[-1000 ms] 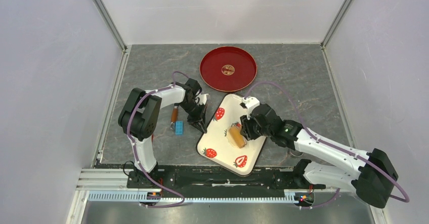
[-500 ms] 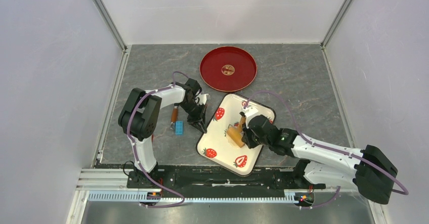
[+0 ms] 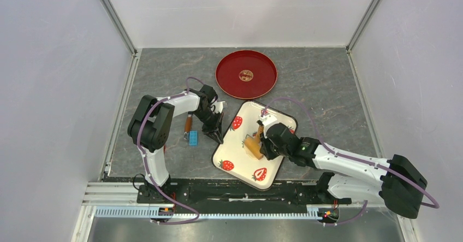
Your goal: Roll out the dumpling wrappers from the dough
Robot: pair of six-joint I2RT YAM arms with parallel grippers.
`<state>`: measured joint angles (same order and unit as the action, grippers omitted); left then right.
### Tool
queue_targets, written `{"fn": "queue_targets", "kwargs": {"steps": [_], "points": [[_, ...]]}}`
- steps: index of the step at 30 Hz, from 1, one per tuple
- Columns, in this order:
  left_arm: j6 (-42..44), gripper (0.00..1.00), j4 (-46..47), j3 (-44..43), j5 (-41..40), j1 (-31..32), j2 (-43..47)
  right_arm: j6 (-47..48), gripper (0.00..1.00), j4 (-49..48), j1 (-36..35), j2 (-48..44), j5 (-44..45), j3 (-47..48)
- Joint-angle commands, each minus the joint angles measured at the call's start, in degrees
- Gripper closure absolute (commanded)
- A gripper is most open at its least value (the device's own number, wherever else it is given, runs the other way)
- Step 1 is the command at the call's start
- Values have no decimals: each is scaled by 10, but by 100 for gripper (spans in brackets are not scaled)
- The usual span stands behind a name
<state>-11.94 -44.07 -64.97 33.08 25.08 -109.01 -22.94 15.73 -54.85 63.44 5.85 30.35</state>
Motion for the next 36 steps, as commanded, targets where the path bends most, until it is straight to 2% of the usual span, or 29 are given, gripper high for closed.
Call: {"fn": "queue_targets", "kwargs": {"steps": [1,24,36], "points": [[18,98,7,12,-83,-12,-11,5,100,134,-8,43,-80,-52],[10,98,12,21,-78,-13,-2,-14,100,75,4,39,-132,-119],[11,98,12,19,-78,-14,-3,-15,100,79,3,54,-130,-115]]}}
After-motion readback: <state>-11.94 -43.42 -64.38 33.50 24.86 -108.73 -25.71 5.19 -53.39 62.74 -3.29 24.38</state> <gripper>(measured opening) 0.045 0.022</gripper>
